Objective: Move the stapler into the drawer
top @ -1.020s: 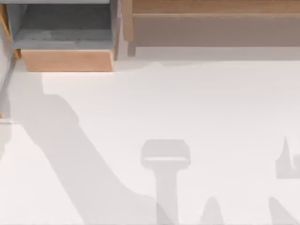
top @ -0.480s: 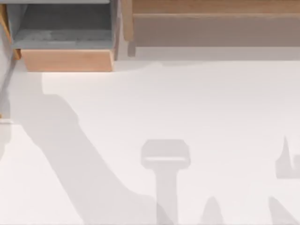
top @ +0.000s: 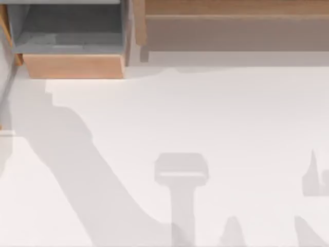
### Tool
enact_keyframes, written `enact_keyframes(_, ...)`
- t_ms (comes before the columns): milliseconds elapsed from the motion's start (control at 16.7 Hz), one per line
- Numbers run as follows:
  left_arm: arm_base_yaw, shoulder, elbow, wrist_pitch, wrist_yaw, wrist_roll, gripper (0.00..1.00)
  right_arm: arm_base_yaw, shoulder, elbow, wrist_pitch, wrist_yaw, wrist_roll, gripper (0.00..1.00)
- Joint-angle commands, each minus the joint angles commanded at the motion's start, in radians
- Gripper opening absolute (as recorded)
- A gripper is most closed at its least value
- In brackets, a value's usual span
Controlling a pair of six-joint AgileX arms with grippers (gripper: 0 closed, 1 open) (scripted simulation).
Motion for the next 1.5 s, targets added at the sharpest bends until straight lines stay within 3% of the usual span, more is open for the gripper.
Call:
enact_keyframes(360,0.076,-0.193,-0.157,0.392,0.159,0.104,1.0,0.0,0.0,0.0,0.0,0.0,0.0,1.0)
enact_keyframes(720,0.292,-0.362,-0.485,1.046,0.314,0.336,1.0,0.0,0.0,0.0,0.0,0.0,0.0,1.0)
enact_keyframes(1140,0.524,-0.379,-0.992,1.806,0.456,0.746,1.0,0.0,0.0,0.0,0.0,0.0,0.0,1.0)
enact_keyframes(1500,0.473,-0.328,-1.35,2.247,0.565,1.053,1.0,0.0,0.0,0.0,0.0,0.0,0.0,1.0)
